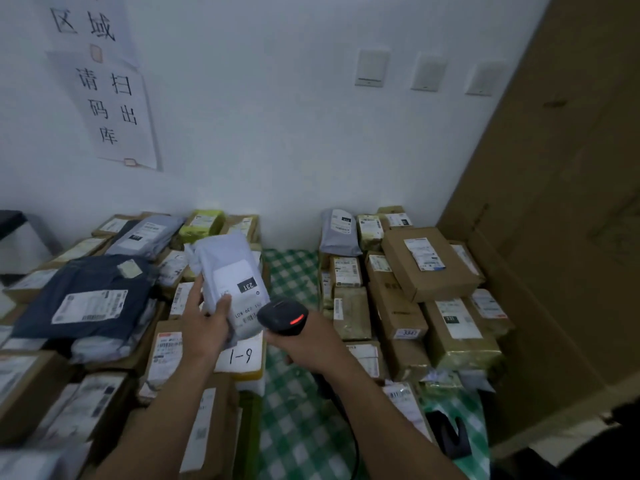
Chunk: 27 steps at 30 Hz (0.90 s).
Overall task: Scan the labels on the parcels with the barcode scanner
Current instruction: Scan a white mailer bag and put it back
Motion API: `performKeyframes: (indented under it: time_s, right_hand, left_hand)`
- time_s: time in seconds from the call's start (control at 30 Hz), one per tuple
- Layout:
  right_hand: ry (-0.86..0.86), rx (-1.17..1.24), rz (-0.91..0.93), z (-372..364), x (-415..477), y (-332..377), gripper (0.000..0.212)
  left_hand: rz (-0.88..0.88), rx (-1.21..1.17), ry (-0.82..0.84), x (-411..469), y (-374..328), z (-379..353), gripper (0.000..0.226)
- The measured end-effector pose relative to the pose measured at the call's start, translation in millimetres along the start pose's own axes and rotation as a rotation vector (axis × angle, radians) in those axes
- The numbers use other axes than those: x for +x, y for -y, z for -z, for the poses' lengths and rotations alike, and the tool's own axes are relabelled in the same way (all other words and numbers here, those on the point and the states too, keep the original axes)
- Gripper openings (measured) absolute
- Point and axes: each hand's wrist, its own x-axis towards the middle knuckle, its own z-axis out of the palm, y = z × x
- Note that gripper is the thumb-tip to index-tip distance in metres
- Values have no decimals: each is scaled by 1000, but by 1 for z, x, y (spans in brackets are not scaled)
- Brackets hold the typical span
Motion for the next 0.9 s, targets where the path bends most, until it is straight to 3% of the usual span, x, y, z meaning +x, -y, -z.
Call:
performKeyframes:
  time_s: [0.23,0.3,0.47,0.57,0.6,0.67,0.7,0.77,0.83,0.9]
  right_hand:
    - [-150,58,-98,13,-61,-57,26]
    - [-183,93,-139,12,-80,-75,32]
    - [-262,64,-191,13,-116,-115,42]
    - [-259,60,-197,7,-132,-130,33]
    - [-271,55,-197,4,-136,-134,27]
    - [-293,52,-215,-2,-142,-138,26]
    - [-295,51,-227,-5,-146,-140,25]
    - [-291,68,-241,-10,-154,-145,21]
    - [-282,112,-247,-14,-164,-148,22]
    - [-285,100,-258,-15,-171,-153,30]
  left_hand:
    - [47,178,282,-122,63,-11,52]
    - [137,189,334,-151,84,-19,56]
    - [233,240,396,-181,133,-31,54]
    - [298,262,339,-194,165,-29,48]
    - [241,336,351,-193,188,-30,49]
    - [-143,681,345,-185,246,-28,68]
    - [-200,767,328,-185,253,-27,79]
    - [-112,762,352,-202,222,-18,82]
    - [172,498,522,-225,176,-9,75]
    - [69,601,571,-242,154,-4,63]
